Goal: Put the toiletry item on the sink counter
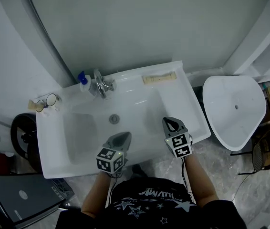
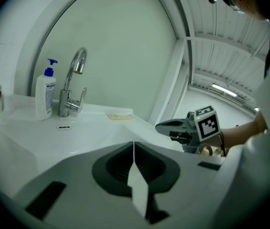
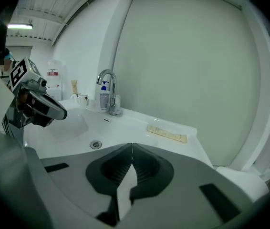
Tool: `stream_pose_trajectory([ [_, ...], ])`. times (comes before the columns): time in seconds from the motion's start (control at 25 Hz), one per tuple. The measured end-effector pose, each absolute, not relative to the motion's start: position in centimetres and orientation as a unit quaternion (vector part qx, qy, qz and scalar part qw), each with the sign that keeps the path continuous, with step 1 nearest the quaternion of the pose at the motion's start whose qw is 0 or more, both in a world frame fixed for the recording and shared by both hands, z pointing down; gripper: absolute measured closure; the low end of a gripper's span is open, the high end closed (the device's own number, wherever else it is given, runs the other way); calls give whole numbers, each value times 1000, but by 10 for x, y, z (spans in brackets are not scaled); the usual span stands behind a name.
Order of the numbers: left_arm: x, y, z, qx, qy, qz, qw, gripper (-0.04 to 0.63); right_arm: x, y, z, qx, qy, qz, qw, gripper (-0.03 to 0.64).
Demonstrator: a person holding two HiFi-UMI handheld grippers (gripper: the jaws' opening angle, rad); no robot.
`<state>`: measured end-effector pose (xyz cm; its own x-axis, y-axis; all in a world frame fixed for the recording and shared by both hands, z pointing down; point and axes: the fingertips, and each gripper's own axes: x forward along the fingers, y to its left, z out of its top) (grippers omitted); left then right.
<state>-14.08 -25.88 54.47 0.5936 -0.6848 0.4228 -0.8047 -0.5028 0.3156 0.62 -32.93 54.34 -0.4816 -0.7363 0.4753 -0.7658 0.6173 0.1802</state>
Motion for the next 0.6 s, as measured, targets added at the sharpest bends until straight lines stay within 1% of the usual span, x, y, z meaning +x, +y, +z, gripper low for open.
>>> stream_pose_trajectory([
  [0.24,-130,-243,540,856,-437,126,244,575,6,-312,552,416,-870,48,260,603],
  [0.6,-98,-203,533,859,-431,139,239,575,22,-276,535,414,-880,49,226,603],
])
